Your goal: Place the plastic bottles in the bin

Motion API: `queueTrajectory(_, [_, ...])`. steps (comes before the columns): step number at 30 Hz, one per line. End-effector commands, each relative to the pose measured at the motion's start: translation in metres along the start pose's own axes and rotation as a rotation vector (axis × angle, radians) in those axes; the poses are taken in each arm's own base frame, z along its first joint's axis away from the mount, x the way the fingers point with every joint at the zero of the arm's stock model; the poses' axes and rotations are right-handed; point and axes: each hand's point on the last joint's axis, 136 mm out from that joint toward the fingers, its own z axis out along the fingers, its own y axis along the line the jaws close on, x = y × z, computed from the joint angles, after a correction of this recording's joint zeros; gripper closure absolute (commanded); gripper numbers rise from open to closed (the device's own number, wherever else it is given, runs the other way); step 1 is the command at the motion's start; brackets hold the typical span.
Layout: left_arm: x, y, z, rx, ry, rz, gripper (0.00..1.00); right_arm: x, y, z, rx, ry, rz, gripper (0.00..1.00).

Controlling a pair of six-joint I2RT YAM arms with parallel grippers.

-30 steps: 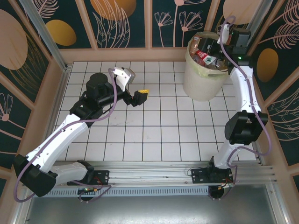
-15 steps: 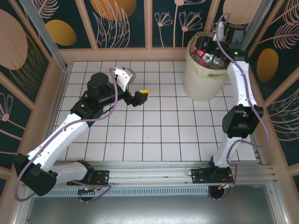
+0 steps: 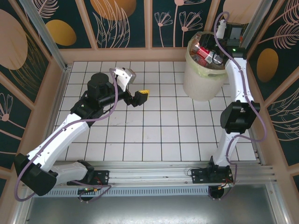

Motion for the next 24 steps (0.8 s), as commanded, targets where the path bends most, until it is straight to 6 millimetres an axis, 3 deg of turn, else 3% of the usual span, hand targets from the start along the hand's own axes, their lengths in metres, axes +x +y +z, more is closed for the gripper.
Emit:
queueTrajectory(1, [-0.005,-0.001,0.000,0.007,-0.008,0.018,0.01,-0.021,0.010,-0.028,0.072,-0.063,-0.068,0.56])
queueTrajectory(6, [-0.006,-0.001,0.000,0.010,-0.009,0.018,0.01,-0.012,0.016,-0.027,0.155,-0.044,-0.193,0.31])
queueTrajectory(9, [-0.005,-0.002,0.000,0.013,-0.008,0.018,0.01,-0.002,0.013,-0.022,0.203,-0.013,-0.236,0.25])
queueTrajectory(12, [-0.006,-0.001,0.000,0.010,-0.008,0.019,0.01,0.010,0.008,-0.016,0.263,0.020,-0.275,0.26])
queueTrajectory(16, [-0.005,-0.001,0.000,0.009,-0.008,0.020,0.01,0.024,-0.005,-0.014,0.354,0.048,-0.297,0.33])
queueTrajectory(18, [-0.006,-0.001,0.000,0.009,-0.008,0.020,0.01,0.024,-0.014,-0.019,0.405,0.037,-0.293,0.39])
queueTrajectory(24, [-0.005,-0.002,0.001,0.017,-0.007,0.017,0.01,0.011,-0.037,-0.032,0.490,-0.012,-0.233,0.38])
